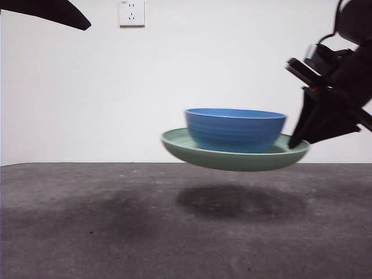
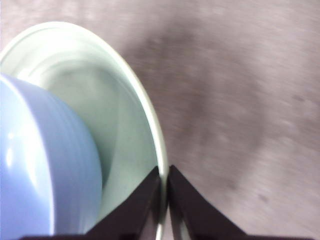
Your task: Pick up the blue bowl, put it on the green plate, put it on desk
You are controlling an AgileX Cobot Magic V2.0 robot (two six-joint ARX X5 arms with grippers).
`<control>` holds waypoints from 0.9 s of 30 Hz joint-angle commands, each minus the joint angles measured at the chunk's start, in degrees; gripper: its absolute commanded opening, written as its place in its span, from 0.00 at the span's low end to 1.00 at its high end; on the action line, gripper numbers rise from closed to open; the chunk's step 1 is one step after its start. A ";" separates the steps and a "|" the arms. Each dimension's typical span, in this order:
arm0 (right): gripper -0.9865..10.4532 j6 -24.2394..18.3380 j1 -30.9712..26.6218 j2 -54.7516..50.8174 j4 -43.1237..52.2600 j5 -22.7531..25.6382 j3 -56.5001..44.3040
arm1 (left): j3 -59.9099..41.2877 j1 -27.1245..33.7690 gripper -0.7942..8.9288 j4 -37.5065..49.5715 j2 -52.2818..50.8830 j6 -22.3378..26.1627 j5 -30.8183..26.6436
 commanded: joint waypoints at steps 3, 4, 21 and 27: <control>0.09 4.72 4.39 0.83 3.52 1.88 1.36 | 0.20 -0.37 0.27 0.22 0.44 0.28 0.13; 0.09 5.40 5.38 1.20 4.09 2.51 1.38 | 0.20 -0.37 0.27 0.22 0.44 0.28 0.13; 0.09 9.57 10.25 11.21 9.42 5.27 4.39 | 0.20 -0.37 0.27 -0.20 0.44 0.28 0.13; 0.09 9.55 10.25 15.26 9.49 5.33 5.03 | 0.20 -0.37 0.27 -0.24 0.44 0.28 0.13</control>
